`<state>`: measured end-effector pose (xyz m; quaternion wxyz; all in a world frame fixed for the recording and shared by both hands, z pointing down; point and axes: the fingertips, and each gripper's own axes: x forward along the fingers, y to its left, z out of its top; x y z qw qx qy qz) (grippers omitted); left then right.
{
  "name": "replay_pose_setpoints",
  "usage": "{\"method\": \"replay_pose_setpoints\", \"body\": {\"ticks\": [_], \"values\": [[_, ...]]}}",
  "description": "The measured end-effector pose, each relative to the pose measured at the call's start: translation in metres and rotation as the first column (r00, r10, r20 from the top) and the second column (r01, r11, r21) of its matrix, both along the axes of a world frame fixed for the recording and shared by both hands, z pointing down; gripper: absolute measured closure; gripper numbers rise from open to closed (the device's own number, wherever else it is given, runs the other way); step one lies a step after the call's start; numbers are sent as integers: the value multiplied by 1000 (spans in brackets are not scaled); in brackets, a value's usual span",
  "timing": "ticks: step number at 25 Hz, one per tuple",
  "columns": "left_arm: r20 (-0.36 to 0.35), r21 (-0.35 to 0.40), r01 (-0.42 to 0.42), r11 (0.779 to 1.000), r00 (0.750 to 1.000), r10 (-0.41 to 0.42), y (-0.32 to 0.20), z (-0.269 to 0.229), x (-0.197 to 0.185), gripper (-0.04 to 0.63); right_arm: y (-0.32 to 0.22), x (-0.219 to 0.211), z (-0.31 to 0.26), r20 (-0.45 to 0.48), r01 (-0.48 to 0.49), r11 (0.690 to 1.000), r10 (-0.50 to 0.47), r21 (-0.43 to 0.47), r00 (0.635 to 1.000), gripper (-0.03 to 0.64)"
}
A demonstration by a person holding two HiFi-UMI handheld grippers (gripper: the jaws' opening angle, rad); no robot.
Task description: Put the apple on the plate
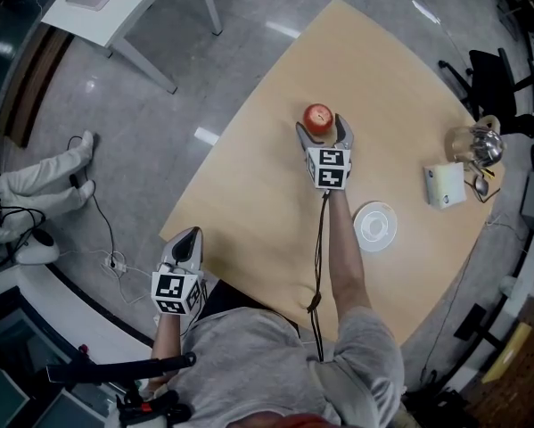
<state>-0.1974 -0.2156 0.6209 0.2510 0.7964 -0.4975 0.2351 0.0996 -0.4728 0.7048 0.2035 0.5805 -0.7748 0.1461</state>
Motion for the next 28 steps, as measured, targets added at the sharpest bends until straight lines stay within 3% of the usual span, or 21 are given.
{"method": "replay_pose_setpoints", "body": {"ticks": [6,13,28], "values": [[3,-8,9,1000,1000,-9,-5,5,-1,575,-8,2,11,1,-8,1000,8,-22,1000,160],[6,-13,7,1000,1000,-7,-8,6,1,575,-10,4,15,-16,-18,999,17,-31,1000,218],[-9,-6,18,1000,1000,-18,-8,3,-1,575,-10,5,15,-23,-1,1000,0,-28,1000,224]]}}
